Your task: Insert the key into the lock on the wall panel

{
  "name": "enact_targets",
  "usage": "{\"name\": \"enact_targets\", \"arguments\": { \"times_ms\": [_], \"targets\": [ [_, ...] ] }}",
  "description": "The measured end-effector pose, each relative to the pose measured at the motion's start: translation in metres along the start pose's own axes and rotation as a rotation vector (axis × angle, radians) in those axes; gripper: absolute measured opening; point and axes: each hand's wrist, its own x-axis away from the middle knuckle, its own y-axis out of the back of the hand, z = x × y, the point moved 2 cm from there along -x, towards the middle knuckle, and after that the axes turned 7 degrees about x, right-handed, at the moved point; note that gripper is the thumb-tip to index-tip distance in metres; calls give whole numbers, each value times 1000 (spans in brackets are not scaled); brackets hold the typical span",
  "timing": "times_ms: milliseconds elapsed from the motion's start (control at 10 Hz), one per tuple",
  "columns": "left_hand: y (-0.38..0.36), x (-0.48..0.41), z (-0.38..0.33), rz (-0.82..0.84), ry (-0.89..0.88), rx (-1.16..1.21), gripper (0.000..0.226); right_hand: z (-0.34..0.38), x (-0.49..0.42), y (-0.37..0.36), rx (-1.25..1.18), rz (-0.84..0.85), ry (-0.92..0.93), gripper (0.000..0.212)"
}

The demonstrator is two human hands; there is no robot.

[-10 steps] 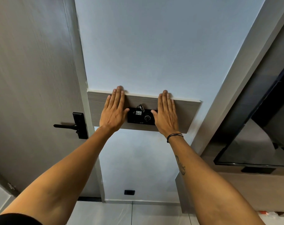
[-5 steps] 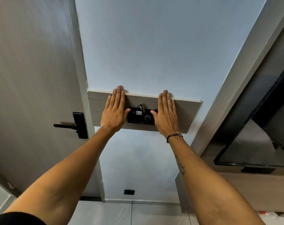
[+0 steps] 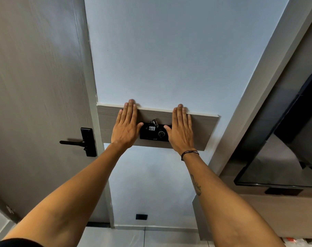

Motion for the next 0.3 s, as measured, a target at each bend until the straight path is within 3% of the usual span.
{"name": "enact_targets", "arguments": {
  "times_ms": [200, 300],
  "targets": [
    [15, -15, -7, -31, -31, 19, 76, 2, -4, 13, -19, -34, 11, 83],
    [38, -37, -18, -124, -50, 46, 76, 3, -18, 33, -71, -120, 1, 81]
  ]
}}
